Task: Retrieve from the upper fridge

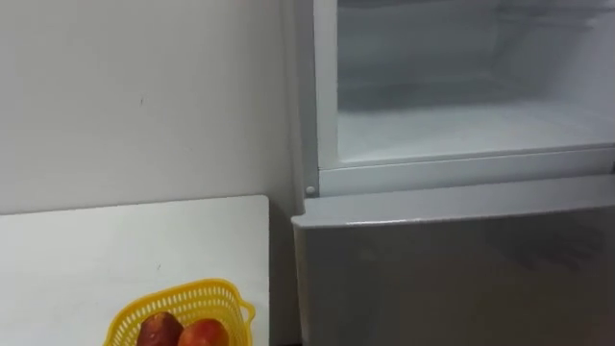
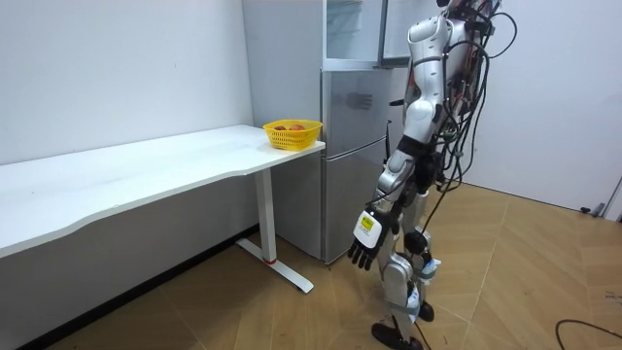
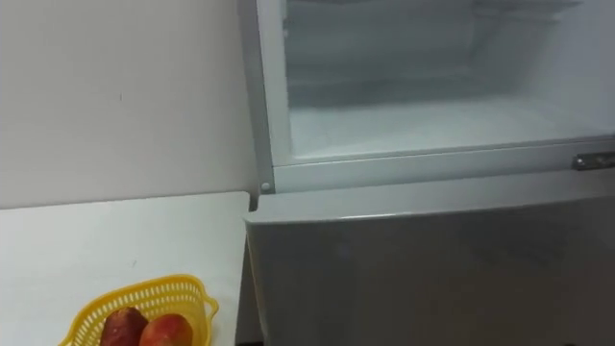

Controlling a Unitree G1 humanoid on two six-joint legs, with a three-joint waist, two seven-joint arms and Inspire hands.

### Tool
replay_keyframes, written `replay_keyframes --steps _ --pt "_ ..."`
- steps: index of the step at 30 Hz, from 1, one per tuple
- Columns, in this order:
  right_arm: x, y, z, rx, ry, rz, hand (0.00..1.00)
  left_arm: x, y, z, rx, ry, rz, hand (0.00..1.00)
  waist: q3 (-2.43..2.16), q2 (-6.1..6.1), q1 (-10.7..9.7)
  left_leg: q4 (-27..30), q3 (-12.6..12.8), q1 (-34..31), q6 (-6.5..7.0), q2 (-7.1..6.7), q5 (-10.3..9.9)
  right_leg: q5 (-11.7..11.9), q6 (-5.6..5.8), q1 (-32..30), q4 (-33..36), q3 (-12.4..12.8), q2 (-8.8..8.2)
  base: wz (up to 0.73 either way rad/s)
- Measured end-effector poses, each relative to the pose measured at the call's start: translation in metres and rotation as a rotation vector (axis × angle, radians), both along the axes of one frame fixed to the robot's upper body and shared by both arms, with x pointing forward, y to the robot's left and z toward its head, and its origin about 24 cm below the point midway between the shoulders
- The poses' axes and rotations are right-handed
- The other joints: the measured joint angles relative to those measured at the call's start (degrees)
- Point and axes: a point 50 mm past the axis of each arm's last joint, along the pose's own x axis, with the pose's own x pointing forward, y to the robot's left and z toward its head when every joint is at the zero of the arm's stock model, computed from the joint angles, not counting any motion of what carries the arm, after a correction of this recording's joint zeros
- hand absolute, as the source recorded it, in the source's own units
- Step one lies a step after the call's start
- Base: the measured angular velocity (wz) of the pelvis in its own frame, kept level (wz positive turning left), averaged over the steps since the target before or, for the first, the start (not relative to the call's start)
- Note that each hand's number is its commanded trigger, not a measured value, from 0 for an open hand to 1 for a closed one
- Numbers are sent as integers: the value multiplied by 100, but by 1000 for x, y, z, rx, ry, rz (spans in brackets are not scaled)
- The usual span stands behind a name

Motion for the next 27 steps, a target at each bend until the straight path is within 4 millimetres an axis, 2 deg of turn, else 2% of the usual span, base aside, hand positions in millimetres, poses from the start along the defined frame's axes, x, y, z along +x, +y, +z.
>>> replay_keyframes --steps 7,11,15,19,23,27 --pt "-13 -11 -11 74 32 -165 0 0 1 0 21 -6 3 0 -1 -145 -64 0 61 -7 0 -10 0 -7 13 -18 -8 -9 3 0" --pt "-25 -25 -13 138 13 -282 0 -1 6 2 41 -15 36 0 -10 -219 -124 0 88 -8 0 -11 0 -8 16 -21 -11 -10 -2 0" --pt "-35 -38 -8 175 -36 -370 0 -1 9 3 49 -26 53 0 -9 -222 -217 -8 111 -9 0 -12 0 -9 18 -36 -6 -8 -6 -4" --pt "-46 -54 4 255 -151 -485 0 2 15 7 67 -58 87 0 -13 -232 -224 -51 167 -88 1 -6 1 -11 18 -207 75 55 17 -10" --pt "-42 -56 17 381 -296 -487 0 0 18 8 61 -54 82 0 3 -299 -326 -53 184 -107 1 -11 0 -11 19 -260 107 120 23 -8" --pt "-36 -59 21 527 -437 -474 0 2 18 8 60 -68 91 0 7 -390 -341 -49 218 -181 1 -4 0 -4 26 -352 111 233 44 -5"
